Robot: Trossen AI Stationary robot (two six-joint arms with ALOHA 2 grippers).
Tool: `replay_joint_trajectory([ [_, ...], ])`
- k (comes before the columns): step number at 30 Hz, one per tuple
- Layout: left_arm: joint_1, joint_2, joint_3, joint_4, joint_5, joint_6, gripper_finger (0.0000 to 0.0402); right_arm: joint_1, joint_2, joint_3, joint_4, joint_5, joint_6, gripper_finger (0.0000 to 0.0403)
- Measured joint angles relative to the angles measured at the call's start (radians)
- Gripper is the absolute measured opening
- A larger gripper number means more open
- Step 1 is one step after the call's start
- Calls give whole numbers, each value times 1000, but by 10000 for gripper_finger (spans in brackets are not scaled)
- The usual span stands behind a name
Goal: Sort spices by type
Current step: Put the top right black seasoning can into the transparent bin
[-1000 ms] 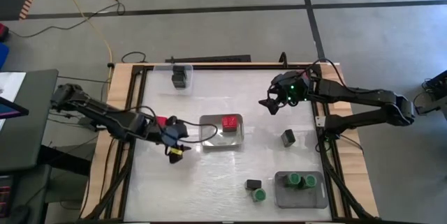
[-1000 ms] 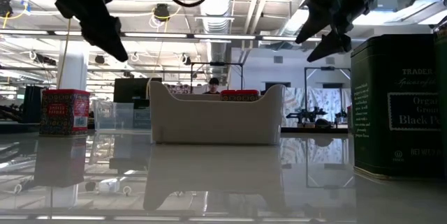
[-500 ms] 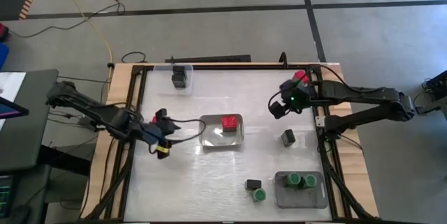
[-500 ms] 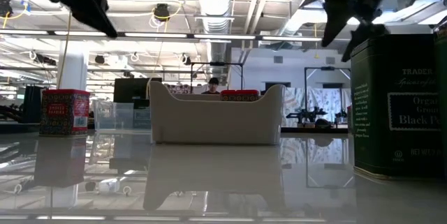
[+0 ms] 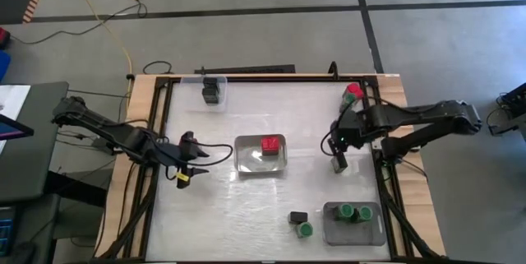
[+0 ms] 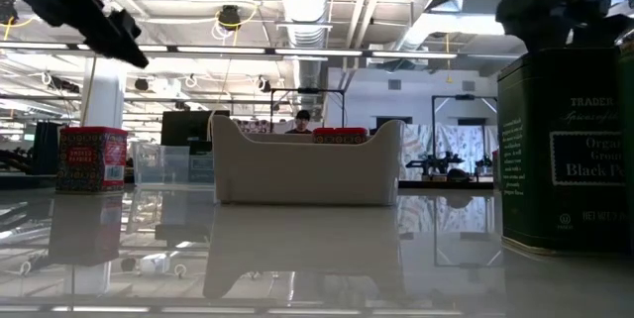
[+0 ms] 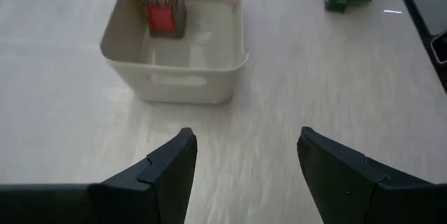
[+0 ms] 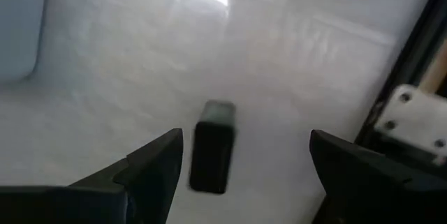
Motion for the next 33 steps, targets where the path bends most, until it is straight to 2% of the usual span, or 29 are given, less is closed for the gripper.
replay_joint_trajectory([
  [5,0,29,-4,9,3,-83,238,77,82,0,1,-9,93,336],
  [10,0,56,-4,9,3,-139,238,126,156,-35,58,-50,102,336],
  [14,0,62,-4,9,10,-194,238,133,172,-87,94,-60,134,336],
  [23,0,62,-4,10,12,-198,238,131,154,-188,224,-65,119,328],
  [28,0,62,-4,18,12,-198,238,134,152,-193,242,-72,108,276],
  [33,0,62,-4,88,12,-198,238,134,152,-167,210,-93,46,161],
])
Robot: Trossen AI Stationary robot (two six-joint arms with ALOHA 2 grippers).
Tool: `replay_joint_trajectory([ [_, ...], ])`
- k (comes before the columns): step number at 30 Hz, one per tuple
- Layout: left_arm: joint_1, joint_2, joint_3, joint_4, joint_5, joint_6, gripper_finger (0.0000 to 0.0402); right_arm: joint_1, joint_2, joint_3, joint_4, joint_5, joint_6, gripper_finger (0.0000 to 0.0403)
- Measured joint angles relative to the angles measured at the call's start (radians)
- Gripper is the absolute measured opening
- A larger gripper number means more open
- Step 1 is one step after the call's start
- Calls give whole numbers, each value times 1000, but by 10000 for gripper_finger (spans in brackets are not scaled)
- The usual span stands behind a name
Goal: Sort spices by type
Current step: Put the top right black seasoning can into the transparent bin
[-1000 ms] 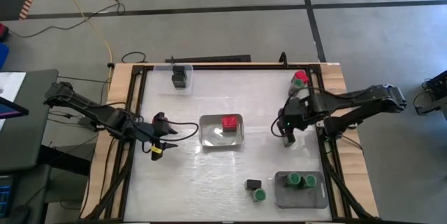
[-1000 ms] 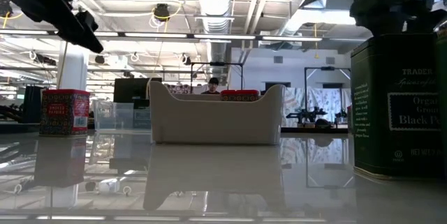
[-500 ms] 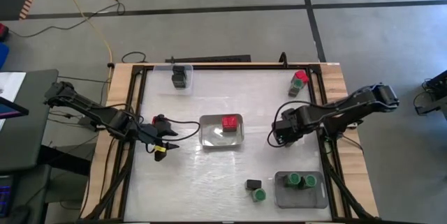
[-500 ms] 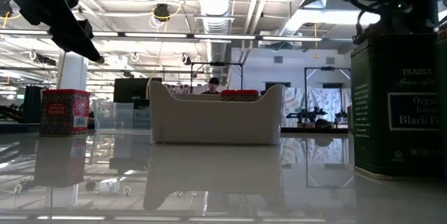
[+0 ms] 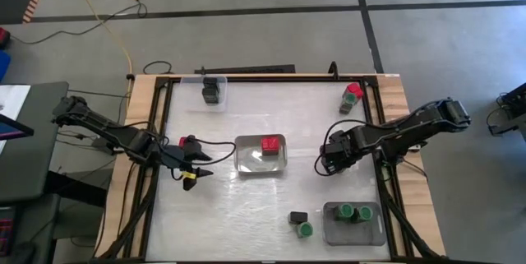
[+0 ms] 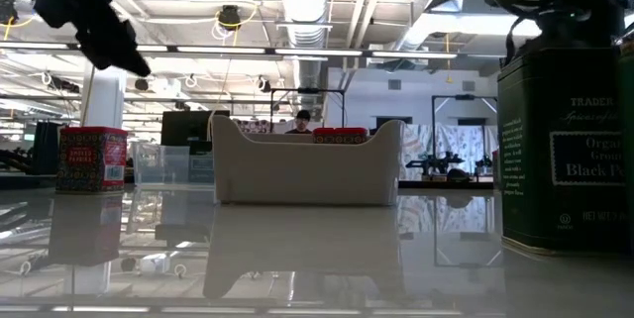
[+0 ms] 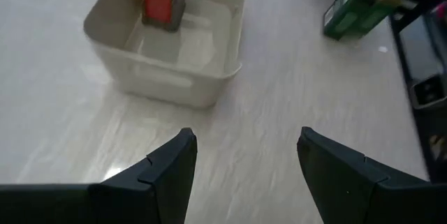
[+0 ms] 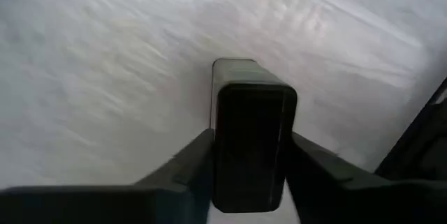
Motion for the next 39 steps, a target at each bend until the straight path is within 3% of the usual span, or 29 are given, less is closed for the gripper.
replay_joint_trajectory([
  [1,0,0,0,19,-2,0,238,0,0,11,-5,-7,-22,145],
  [12,56,27,57,124,-97,3,238,-76,3,305,-16,14,-317,145],
  [25,240,280,413,122,-59,279,238,-153,4,588,11,91,-618,145],
  [33,365,517,662,111,148,381,238,-145,112,711,75,128,-800,145],
  [39,414,654,789,73,236,427,238,-113,210,817,67,129,-948,145],
])
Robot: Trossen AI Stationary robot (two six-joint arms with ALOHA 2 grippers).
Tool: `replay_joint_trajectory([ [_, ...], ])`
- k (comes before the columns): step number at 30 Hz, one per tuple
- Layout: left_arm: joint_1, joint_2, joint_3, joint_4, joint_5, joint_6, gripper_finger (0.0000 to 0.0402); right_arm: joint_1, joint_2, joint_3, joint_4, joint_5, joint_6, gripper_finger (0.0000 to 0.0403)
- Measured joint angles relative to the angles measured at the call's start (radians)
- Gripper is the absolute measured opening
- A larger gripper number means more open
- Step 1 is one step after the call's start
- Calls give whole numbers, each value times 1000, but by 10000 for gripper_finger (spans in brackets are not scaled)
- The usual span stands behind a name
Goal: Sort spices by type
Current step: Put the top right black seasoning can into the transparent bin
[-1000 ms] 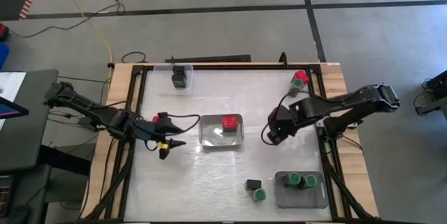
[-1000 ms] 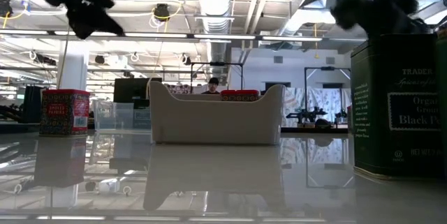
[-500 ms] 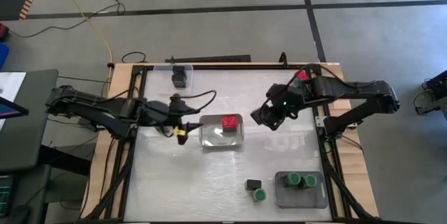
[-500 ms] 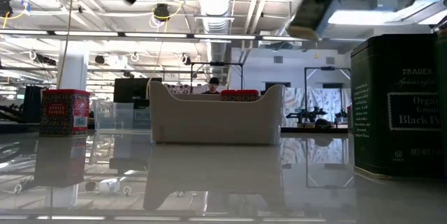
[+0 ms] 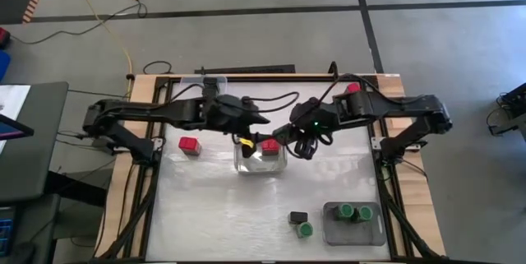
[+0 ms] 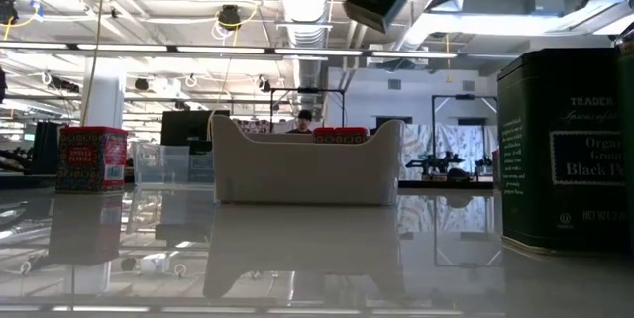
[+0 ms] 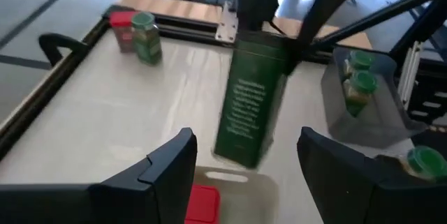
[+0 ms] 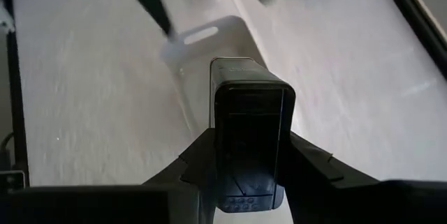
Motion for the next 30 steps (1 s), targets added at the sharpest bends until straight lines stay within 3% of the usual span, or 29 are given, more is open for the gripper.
replay_joint_trajectory([
  [4,4,50,26,-6,46,-1,238,8,7,39,2,0,-48,145],
  [15,8,78,28,40,19,1,234,-4,0,49,5,-9,-171,145],
  [27,11,78,28,50,23,15,126,-4,0,49,34,-14,-269,145],
  [30,9,78,28,51,22,19,124,-4,0,49,38,-13,-284,180],
])
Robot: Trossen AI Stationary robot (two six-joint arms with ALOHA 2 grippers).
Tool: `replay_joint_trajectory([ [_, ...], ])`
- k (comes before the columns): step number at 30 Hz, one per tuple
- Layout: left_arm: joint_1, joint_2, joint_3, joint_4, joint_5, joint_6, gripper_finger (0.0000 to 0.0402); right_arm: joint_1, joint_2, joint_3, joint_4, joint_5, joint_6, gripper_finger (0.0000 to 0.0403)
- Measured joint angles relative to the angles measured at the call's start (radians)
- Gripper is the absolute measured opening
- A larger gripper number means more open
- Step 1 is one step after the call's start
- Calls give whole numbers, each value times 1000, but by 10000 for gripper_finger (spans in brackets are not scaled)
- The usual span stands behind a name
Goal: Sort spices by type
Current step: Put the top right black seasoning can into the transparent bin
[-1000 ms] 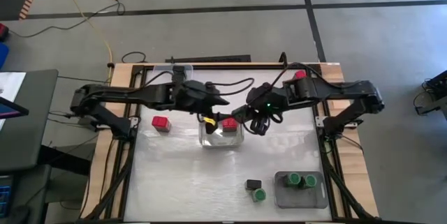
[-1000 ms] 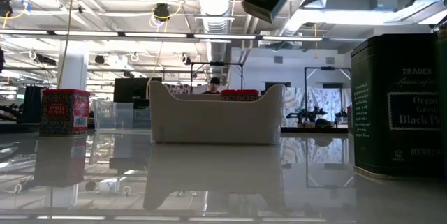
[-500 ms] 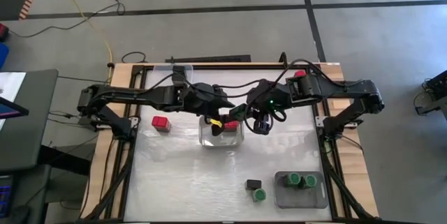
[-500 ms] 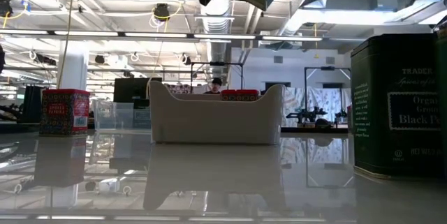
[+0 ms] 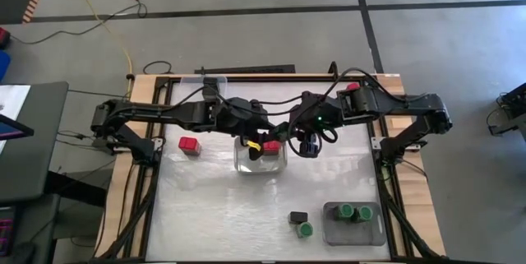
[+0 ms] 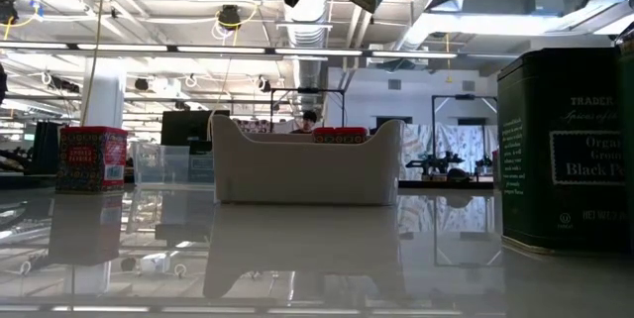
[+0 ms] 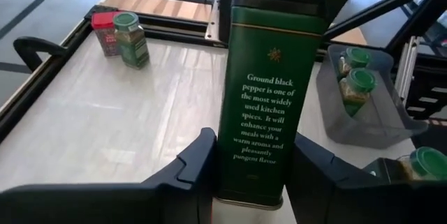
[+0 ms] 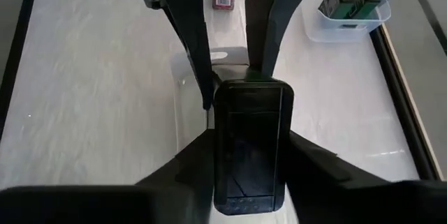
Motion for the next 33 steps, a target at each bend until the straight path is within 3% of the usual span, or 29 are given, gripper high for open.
replay_joint_trajectory([
  [4,-3,0,0,3,-11,-10,125,-5,0,0,5,3,-3,257],
  [8,-3,0,0,-6,-23,-8,128,-17,-1,0,0,2,-25,302],
  [13,-2,0,-1,-31,-46,-8,128,-50,-18,0,-68,2,-27,323],
  [19,-1,-12,-1,-35,-61,-34,128,-85,-116,-37,-279,24,88,326],
  [25,3,-63,-2,-143,-138,-80,128,-44,-369,-380,-172,26,212,326],
  [30,3,-122,-30,-143,-206,-112,129,-18,-632,-763,223,29,342,326],
  [33,3,-154,-113,21,-217,-113,129,-16,-738,-970,551,29,396,326],
])
